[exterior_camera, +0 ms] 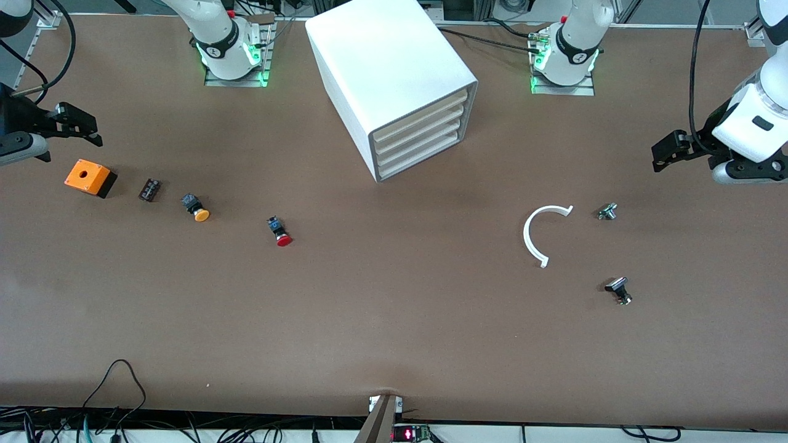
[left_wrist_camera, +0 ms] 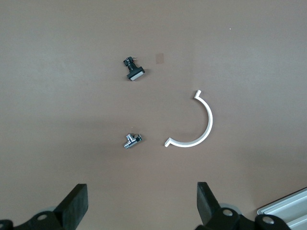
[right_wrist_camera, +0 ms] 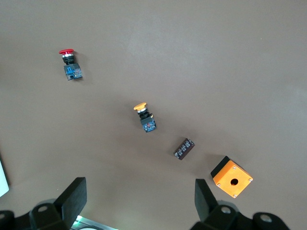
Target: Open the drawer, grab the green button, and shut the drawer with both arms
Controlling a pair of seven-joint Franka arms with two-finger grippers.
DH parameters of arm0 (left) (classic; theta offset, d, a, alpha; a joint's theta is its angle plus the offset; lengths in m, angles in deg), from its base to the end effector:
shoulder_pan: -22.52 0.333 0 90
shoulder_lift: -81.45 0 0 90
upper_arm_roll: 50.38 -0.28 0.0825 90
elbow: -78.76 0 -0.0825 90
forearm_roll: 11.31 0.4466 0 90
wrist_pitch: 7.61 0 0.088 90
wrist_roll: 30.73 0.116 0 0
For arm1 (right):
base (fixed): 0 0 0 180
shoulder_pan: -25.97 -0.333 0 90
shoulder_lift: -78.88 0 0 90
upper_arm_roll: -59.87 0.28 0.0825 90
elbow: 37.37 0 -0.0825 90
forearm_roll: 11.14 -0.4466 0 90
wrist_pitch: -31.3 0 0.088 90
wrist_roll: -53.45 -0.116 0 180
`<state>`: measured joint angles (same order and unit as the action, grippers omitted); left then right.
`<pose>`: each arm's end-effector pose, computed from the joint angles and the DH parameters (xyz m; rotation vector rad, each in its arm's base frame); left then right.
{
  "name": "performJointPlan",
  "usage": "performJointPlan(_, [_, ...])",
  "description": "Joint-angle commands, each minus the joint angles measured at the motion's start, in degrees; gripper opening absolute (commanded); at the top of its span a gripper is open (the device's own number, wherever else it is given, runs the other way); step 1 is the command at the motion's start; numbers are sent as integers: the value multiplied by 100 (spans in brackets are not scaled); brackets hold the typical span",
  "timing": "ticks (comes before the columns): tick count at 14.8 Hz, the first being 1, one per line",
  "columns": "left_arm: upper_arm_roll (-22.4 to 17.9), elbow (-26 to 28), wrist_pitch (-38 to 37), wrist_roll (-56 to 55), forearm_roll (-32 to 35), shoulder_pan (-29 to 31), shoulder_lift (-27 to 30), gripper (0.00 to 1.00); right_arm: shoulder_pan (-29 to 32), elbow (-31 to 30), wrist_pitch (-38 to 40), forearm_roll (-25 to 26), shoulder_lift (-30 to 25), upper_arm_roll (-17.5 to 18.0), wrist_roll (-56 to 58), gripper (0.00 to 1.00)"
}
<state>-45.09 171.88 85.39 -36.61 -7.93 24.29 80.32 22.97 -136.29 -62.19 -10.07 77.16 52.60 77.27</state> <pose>0.6242 -0.0314 0.5428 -3.0823 -0.0577 0.0262 0.6059 -0.0480 0.5196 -3.0924 -0.5358 0.1046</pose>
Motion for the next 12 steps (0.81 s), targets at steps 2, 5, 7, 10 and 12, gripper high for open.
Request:
performJointPlan(2, [51,-118,-108,-54,40,16,-37,100,36,-128,-11,42,-162,58,10,100])
performJointPlan(5, [51,-145,-125,-63,40,16,-55,100,36,-84,-11,42,-171,67,10,100])
performJointPlan(7, [51,-163,-108,-54,40,7,-63,100,36,-66,-11,42,-171,58,53,100])
performJointPlan(10, [51,-180,-90,-54,49,-37,-72,100,36,-31,32,77,-171,67,54,100])
performJointPlan(12, [42,-172,-99,-54,40,-11,-81,100,36,-31,50,69,-162,58,27,100])
